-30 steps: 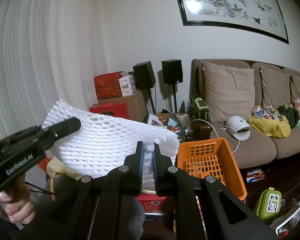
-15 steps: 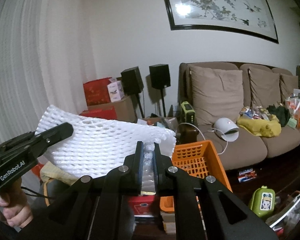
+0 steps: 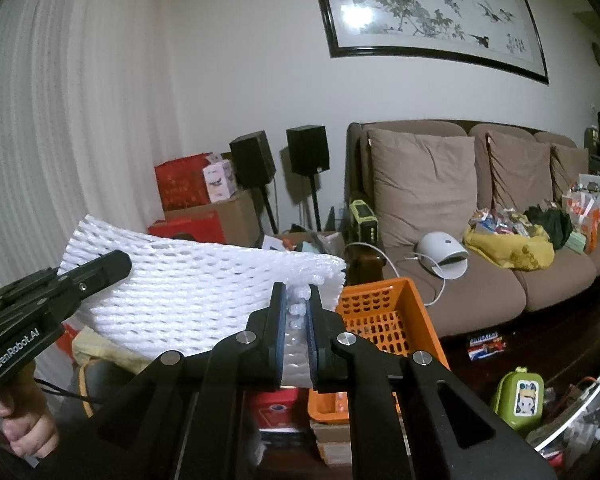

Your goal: Organize objects

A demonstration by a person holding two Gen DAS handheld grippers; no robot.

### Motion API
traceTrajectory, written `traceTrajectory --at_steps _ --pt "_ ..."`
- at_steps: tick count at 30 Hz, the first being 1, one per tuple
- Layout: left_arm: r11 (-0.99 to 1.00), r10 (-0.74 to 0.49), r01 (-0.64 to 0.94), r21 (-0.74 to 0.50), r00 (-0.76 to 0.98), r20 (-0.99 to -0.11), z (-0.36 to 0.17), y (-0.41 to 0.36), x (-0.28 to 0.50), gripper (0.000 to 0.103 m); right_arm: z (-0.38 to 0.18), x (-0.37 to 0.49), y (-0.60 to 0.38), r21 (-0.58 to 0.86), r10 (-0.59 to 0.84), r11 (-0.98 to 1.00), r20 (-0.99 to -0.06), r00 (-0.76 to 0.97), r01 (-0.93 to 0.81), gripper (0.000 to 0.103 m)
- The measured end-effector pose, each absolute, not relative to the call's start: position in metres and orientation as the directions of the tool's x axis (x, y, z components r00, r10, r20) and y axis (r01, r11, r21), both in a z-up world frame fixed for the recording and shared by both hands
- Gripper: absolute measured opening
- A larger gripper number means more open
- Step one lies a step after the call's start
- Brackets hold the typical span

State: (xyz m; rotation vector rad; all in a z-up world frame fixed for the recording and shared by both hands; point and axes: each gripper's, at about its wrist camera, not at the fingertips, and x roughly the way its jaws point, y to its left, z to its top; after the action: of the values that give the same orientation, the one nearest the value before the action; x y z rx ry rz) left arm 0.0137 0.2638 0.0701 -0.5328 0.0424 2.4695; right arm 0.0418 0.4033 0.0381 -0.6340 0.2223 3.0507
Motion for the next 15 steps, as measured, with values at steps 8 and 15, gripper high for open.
traceTrajectory --at_steps 8,15 --pt "-0.802 0.578 -0.584 -0.123 -0.707 -0.407 0.067 0.263 0.009 0.009 0.038 0.044 0.414 0.15 0.005 -0.986 -0.386 -0.923 -0.068 0.009" --pt "-0.8 0.575 -0.591 -0.103 -0.709 -0.408 0.066 0.272 0.01 0.009 0.037 0.044 0.415 0.138 0.021 -0.987 -0.386 -0.922 -0.081 0.009"
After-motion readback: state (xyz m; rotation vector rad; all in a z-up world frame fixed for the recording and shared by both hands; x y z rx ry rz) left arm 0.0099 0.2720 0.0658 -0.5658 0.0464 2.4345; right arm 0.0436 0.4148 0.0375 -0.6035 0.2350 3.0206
